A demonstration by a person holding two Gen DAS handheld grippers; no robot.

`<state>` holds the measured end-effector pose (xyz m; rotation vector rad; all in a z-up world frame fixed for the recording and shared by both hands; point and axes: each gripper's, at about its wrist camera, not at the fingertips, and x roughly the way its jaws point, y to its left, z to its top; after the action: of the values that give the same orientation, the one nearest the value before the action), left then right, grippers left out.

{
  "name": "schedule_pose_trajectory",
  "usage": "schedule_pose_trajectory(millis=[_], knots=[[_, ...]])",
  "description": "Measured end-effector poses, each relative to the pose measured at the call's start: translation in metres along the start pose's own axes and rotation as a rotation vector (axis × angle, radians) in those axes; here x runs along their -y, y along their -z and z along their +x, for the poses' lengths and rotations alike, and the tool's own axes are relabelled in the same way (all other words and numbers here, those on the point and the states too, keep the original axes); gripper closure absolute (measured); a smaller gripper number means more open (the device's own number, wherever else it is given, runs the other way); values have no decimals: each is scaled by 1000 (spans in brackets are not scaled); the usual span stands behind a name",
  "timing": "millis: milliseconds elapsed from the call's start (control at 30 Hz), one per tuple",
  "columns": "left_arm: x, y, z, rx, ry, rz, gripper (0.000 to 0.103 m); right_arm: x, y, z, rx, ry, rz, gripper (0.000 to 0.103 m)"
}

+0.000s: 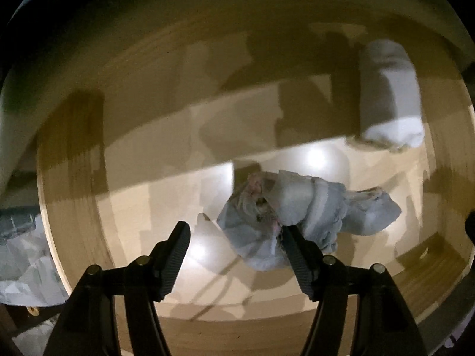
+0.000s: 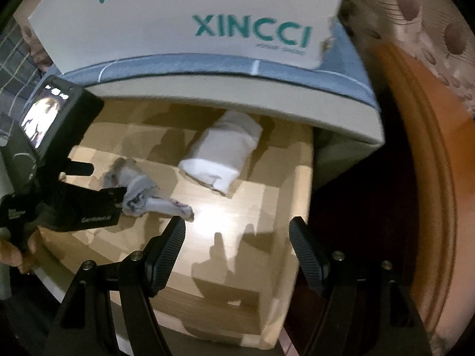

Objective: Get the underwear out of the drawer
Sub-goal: 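Grasp the pink-floral grey sock with the left tool while the right tool reaches the white sock, then grasp the white sock with the right tool and lift it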

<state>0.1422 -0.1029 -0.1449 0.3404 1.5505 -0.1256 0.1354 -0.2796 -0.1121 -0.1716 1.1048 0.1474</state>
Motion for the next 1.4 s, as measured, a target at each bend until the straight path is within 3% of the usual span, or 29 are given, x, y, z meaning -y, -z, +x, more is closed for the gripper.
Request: schedule_pose_trajectory(millis=[167, 367, 467, 667, 733, 900, 967, 1400], knots=[[-23, 10, 8, -47, 20, -48, 34, -9, -9, 16, -18, -28, 22, 33], [-50, 25, 13, -64, 37, -104, 33, -12, -22, 37, -38, -86, 133, 33], [-65, 33, 18, -68, 41, -121, 27, -12, -31, 49, -39, -67, 164, 33], [-97, 41, 20, -90, 94, -155, 27, -15, -47, 65, -19, 9, 189, 33], [-102, 30, 19, -93, 112, -163, 27, -18, -52, 74, -48, 41, 176, 33], [-101, 29, 20, -86, 107, -154, 27, -22, -57, 93, -120, 88, 157, 35], [-98, 50, 21, -86, 111, -159, 27, -22, -59, 98, -135, 91, 161, 36], [-98, 58, 24, -84, 112, -158, 27, -13, -73, 108, -115, 107, 254, 35]])
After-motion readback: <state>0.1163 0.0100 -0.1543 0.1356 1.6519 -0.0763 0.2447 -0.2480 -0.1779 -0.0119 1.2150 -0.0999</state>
